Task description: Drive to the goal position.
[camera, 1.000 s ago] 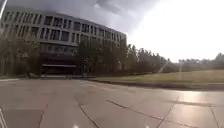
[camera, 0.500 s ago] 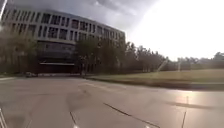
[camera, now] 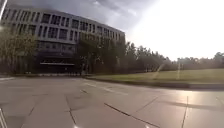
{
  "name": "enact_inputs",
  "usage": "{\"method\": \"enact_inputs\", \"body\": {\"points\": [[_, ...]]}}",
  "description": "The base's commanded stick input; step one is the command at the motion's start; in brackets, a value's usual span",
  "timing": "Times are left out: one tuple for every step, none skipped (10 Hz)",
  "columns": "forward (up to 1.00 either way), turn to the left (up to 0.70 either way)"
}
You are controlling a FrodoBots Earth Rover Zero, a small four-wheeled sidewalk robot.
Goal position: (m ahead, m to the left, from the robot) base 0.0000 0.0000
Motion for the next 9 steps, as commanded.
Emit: {"method": "enact_inputs", "body": {"points": [[0.70, 0.00], [0.70, 0.00], [0.70, 0.00], [0.70, 0.00], [0.35, 0.00], [0.00, 0.00], [0.00, 0.00], [0.00, 0.00], [0.00, 0.00]]}}
